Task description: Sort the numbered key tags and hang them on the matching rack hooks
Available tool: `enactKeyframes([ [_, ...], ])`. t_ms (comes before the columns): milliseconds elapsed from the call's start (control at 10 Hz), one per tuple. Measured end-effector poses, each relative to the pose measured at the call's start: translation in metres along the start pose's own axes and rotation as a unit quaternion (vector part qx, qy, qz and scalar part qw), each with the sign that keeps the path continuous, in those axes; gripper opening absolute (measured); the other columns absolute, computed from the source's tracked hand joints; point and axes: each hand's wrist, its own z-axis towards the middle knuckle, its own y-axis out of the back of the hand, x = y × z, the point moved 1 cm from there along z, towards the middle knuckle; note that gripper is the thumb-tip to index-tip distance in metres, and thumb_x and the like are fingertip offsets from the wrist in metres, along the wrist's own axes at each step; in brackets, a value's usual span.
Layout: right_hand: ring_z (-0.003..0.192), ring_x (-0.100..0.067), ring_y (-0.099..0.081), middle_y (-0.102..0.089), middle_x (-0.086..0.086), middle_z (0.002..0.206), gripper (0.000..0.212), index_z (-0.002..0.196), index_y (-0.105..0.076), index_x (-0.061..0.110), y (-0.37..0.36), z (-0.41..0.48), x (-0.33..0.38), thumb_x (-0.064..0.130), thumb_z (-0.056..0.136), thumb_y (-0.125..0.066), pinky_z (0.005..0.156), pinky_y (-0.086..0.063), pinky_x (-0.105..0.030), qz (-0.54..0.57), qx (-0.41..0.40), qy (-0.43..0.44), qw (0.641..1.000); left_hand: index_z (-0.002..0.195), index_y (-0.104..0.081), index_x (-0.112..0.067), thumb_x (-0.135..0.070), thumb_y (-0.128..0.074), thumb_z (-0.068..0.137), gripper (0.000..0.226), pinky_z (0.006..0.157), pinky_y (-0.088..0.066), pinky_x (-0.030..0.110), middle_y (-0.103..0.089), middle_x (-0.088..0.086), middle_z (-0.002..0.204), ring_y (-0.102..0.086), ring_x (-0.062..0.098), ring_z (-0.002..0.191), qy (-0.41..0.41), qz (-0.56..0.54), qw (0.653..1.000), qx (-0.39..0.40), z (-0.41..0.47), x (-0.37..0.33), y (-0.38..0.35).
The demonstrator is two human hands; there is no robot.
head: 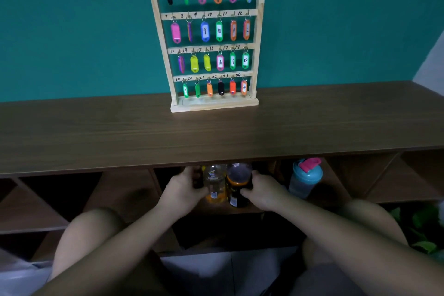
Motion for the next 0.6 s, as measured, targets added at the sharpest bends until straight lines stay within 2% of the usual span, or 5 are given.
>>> enactKeyframes([
  [200, 0.127, -0.025, -0.062, -0.063, -0.003, 0.144, 0.084, 0.155, -0.043, 0.016, -0.016, 0.01, 0.001, 0.053, 0.089, -0.08, 0.094, -0.051, -0.031, 0.14, 0.005, -0.043, 0.989, 0.135, -0.059, -0.02, -0.037, -0.088, 0.083, 0.062, 0.087, -0.048, 0.009, -0.07, -0.009, 0.119, -0.067, 0.005, 0.11, 0.041, -0.01, 0.996, 0.072, -0.005, -0.004, -0.005],
  [300, 0.127, -0.026, -0.063, -0.064, -0.004, 0.143, 0.073, 0.154, -0.042, 0.018, -0.025, 0.012, 0.002, 0.044, 0.094, -0.077, 0.087, -0.046, -0.028, 0.172, -0.02, -0.051, 0.984, 0.133, -0.058, -0.018, -0.028, -0.087, 0.084, 0.058, 0.085, -0.045, 0.004, -0.071, -0.009, 0.116, -0.066, 0.005, 0.108, 0.034, -0.016, 0.997, 0.062, -0.005, -0.006, -0.01],
  [400, 0.127, -0.027, -0.063, -0.066, -0.007, 0.141, 0.064, 0.154, -0.043, 0.018, -0.025, 0.013, -0.002, 0.033, 0.099, -0.071, 0.09, -0.049, -0.029, 0.174, -0.034, -0.066, 0.982, 0.133, -0.06, -0.025, -0.035, -0.088, 0.081, 0.06, 0.101, -0.051, 0.023, -0.073, -0.012, 0.118, -0.068, 0.006, 0.114, 0.028, -0.011, 0.997, 0.073, -0.008, -0.005, -0.01],
  [500, 0.13, -0.028, -0.062, -0.065, -0.009, 0.143, 0.073, 0.161, -0.037, 0.014, -0.027, 0.016, -0.007, 0.033, 0.098, -0.069, 0.098, -0.051, -0.032, 0.197, -0.029, -0.073, 0.977, 0.127, -0.065, -0.026, -0.035, -0.087, 0.082, 0.05, 0.099, -0.05, 0.024, -0.074, -0.008, 0.117, -0.068, 0.009, 0.114, -0.006, 0.018, 0.997, 0.07, -0.011, -0.007, -0.003],
  [600, 0.127, -0.025, -0.063, -0.066, -0.004, 0.139, 0.071, 0.157, -0.044, 0.018, -0.021, 0.004, -0.002, 0.036, 0.094, -0.072, 0.098, -0.052, -0.031, 0.172, -0.018, -0.048, 0.984, 0.126, -0.067, -0.023, -0.03, -0.083, 0.086, 0.043, 0.09, -0.041, 0.004, -0.072, -0.011, 0.118, -0.066, 0.005, 0.114, -0.066, 0.045, 0.996, 0.028, -0.023, -0.016, 0.01],
])
